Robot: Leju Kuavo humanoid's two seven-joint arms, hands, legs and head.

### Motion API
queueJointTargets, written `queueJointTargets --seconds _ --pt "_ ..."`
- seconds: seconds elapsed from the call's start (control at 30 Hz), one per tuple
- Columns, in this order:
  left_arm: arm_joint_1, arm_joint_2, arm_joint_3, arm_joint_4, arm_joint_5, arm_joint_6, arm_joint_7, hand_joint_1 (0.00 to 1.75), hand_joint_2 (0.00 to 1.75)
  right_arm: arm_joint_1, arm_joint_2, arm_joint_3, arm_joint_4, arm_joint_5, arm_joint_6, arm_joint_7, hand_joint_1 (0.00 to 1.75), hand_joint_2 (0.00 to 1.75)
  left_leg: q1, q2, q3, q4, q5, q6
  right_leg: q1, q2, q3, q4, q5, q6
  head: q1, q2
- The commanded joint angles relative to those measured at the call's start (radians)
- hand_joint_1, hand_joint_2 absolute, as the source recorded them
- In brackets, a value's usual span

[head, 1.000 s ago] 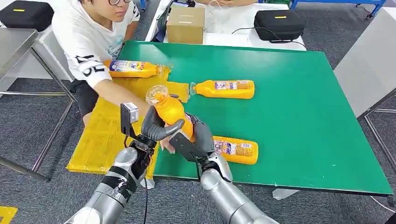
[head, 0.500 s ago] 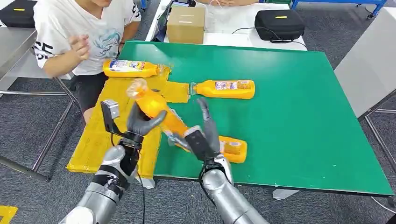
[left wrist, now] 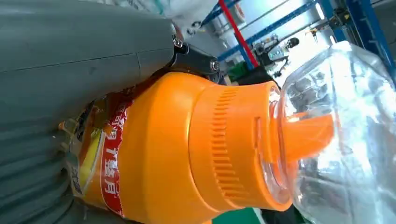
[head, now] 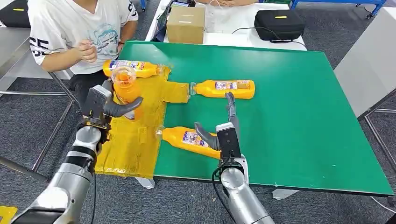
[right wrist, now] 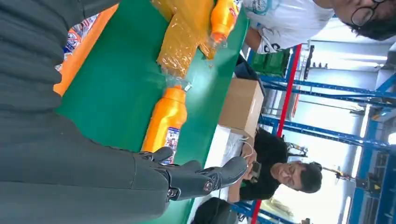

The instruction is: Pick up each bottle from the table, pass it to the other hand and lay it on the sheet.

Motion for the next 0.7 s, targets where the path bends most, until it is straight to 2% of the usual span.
queueJointTargets --seconds 0.03,0.1,0.17,0.53,0.57,0.7 --pt "-0.077 0.026 0.095 0.100 0.179 -0.236 0.018 1.75 1.75 -0.013 -0.036 -0.036 0.009 -0.037 0.023 -0.006 0.00 1.75 0.001 -0.001 0.001 0.000 -0.001 -0.001 0.001 -0.001 0.002 0.000 -0.001 -0.001 0.000 0.000" --pt "-0.076 0.050 0.065 0.086 0.102 -0.135 0.012 1.75 1.75 -0.017 -0.037 -0.040 0.018 -0.044 0.038 -0.012 0.00 1.75 0.002 -0.001 0.002 0.000 -0.001 -0.002 0.002 0.000 0.003 0.000 -0.001 -0.002 0.000 0.000" --pt "-0.113 0.086 -0.015 0.153 -0.082 0.010 0.021 1.75 1.75 -0.025 -0.033 -0.041 0.028 -0.045 0.042 -0.016 0.00 1.75 0.001 0.000 0.001 0.001 -0.001 -0.002 0.001 0.000 0.001 0.000 -0.001 -0.002 0.000 0.000" --pt "-0.133 0.087 -0.012 0.194 -0.091 0.010 0.008 1.75 1.75 -0.029 -0.031 -0.041 0.032 -0.045 0.041 -0.015 0.00 1.75 0.002 -0.002 0.000 0.001 0.000 -0.002 0.002 -0.002 0.001 0.000 -0.001 -0.003 0.000 0.000" --pt "-0.226 0.139 -0.214 0.456 -0.451 0.159 0.048 1.75 1.75 -0.040 -0.038 -0.033 0.031 -0.051 0.069 -0.016 0.00 1.75 0.002 -0.002 0.001 0.001 -0.001 -0.002 0.002 -0.001 0.001 0.000 -0.001 -0.003 0.000 0.000" --pt "-0.243 0.151 -0.283 0.527 -0.535 0.134 0.065 1.75 1.75 -0.046 -0.038 -0.028 0.044 -0.051 0.080 -0.020 0.00 1.75 0.001 0.000 0.000 0.000 0.000 -0.002 0.001 0.000 0.000 0.000 -0.001 -0.002 0.000 0.000"
